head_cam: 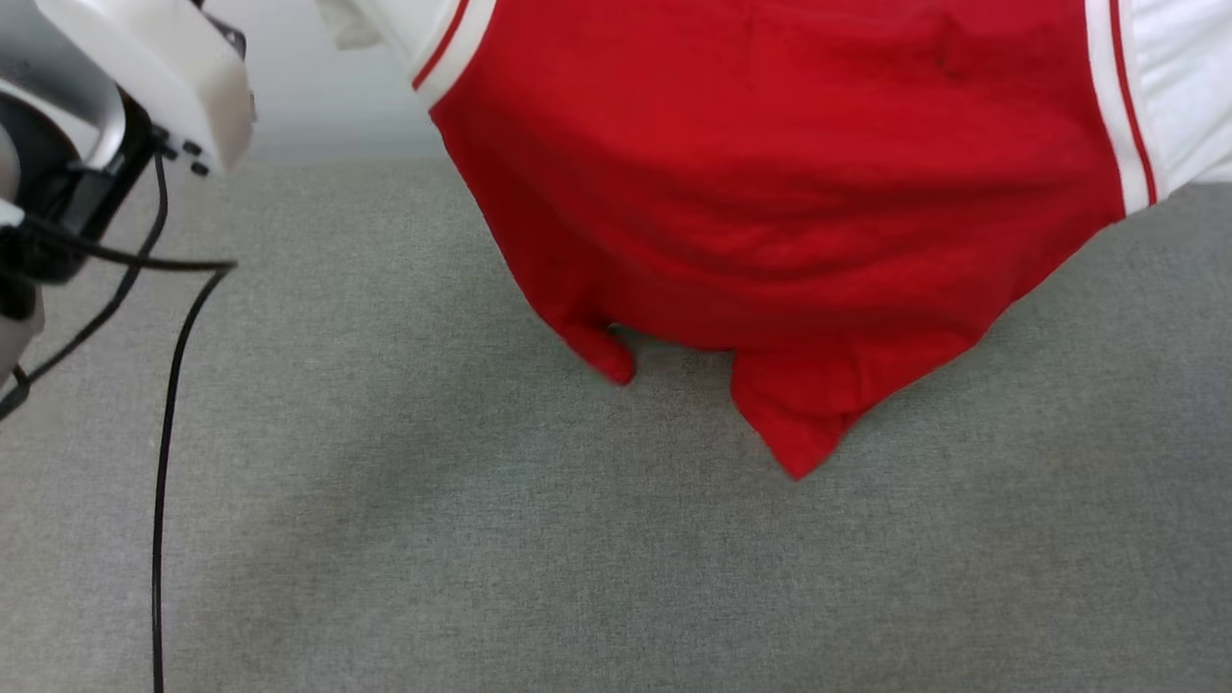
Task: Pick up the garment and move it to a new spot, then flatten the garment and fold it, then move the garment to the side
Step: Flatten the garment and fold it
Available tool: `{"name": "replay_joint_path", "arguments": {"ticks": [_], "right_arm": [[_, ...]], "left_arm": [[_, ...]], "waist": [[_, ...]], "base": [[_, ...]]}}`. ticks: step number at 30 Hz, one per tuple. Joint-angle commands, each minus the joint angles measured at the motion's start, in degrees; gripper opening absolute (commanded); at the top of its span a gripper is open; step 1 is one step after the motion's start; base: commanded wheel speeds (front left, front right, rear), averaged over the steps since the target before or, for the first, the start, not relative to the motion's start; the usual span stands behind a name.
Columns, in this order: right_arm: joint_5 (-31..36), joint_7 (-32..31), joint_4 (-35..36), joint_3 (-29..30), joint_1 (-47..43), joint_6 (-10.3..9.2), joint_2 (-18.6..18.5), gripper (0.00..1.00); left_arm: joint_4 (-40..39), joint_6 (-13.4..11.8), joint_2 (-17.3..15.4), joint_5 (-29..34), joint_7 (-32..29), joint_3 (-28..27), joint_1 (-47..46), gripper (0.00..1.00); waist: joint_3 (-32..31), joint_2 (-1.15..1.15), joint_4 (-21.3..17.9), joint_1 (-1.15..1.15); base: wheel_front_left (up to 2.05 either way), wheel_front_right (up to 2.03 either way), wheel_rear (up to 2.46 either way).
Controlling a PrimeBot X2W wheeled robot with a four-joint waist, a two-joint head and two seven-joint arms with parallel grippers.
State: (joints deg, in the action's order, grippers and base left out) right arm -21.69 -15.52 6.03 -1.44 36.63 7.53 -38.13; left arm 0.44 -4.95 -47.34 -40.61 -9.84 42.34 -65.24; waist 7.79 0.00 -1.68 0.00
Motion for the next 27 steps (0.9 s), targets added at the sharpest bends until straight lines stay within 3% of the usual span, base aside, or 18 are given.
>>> {"name": "replay_joint_path", "arguments": {"ticks": [1, 10, 20, 27], "right_arm": [[-0.38, -0.34, -0.39, -0.59, 2.64, -0.08, -0.18, 0.0], [0.07, -2.14, -5.86, -6.57, 18.53, -0.08, 0.01, 0.0], [2.82, 1.02, -19.95, -14.23, 40.83, -0.08, 1.14, 0.0], [4.77, 5.82, -31.71, -17.24, 53.95, -0.08, 4.1, 0.0]], "left_arm": [[0.85, 0.43, 1.16, 0.56, -0.12, 0.11, -2.17, 0.0], [7.97, 3.1, 5.8, 2.06, 0.68, -1.24, -13.56, 0.0], [21.96, 7.03, 10.17, 5.34, 3.06, -2.44, -30.05, 0.0], [31.66, 9.58, 12.23, 6.78, 6.54, -2.98, -40.07, 0.0]], "waist": [[0.8, 0.0, 0.05, 0.0], [8.06, 0.0, 0.09, 0.0], [17.01, 0.0, -0.77, 0.0], [19.54, 0.0, -1.57, 0.0]], "base": [[0.0, 0.0, 0.0], [0.0, 0.0, 0.0], [0.0, 0.0, 0.0], [0.0, 0.0, 0.0]]}}
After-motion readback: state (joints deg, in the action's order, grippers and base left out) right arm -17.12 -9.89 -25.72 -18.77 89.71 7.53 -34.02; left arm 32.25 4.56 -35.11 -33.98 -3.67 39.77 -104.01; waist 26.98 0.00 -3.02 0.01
